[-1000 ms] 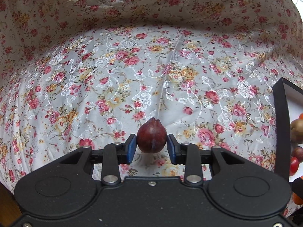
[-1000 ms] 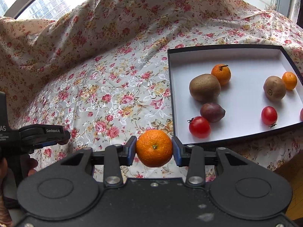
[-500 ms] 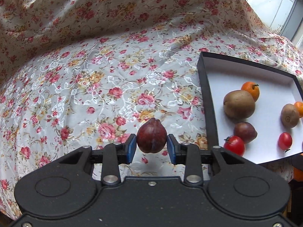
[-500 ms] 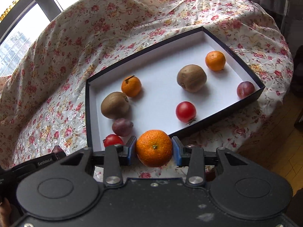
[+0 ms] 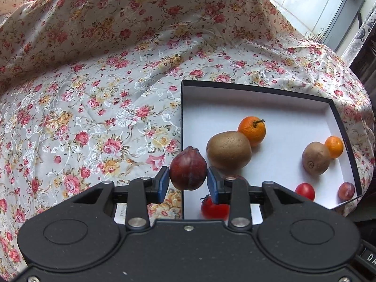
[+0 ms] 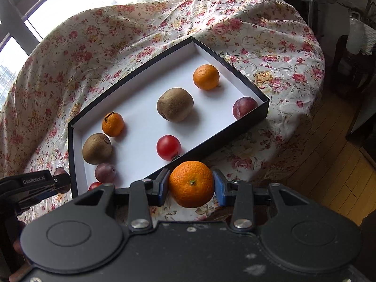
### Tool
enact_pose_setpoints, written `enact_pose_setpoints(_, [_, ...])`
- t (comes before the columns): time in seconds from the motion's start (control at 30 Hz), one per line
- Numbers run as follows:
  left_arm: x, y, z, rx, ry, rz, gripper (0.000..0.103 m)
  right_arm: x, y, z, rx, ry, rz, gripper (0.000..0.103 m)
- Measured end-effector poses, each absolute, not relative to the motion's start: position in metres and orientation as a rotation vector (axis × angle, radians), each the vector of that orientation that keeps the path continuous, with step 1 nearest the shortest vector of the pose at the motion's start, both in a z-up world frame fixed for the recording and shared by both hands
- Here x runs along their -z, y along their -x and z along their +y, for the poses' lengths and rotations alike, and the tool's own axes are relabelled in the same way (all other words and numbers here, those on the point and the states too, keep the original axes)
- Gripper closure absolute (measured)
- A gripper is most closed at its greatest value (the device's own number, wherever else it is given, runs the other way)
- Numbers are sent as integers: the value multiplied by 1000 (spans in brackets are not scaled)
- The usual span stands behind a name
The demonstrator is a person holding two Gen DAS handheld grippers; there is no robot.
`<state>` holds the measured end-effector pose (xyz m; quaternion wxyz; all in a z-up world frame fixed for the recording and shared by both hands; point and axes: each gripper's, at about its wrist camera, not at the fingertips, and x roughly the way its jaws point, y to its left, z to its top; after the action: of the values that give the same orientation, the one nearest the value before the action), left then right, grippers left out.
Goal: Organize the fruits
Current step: 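Lower the plum and tangerine into the box and open both grippers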
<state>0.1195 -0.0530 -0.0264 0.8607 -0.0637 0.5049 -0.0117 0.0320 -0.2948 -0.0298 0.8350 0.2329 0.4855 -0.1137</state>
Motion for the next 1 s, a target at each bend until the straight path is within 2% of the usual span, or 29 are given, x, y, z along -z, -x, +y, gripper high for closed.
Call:
enact_pose_setpoints(0.23, [33, -164, -70, 59, 126, 1076, 60, 30, -39, -288, 251, -477, 1027, 62])
enact_pose_setpoints(0.6, [29, -166, -76, 135, 74, 1049, 60, 18, -55, -282, 263, -411, 978, 62])
enact_pose_setpoints(0.9, [34, -173, -71, 118, 108, 1073, 60, 14, -115, -273, 306, -421, 926, 62])
enact_pose_setpoints(0.97, [34, -174, -67, 111, 114, 1081, 59, 17, -132, -271, 314, -426, 926, 61])
enact_pose_setpoints(1.0, [34, -175, -66, 107, 115, 1083, 55, 19, -140, -270, 318, -430, 928, 61])
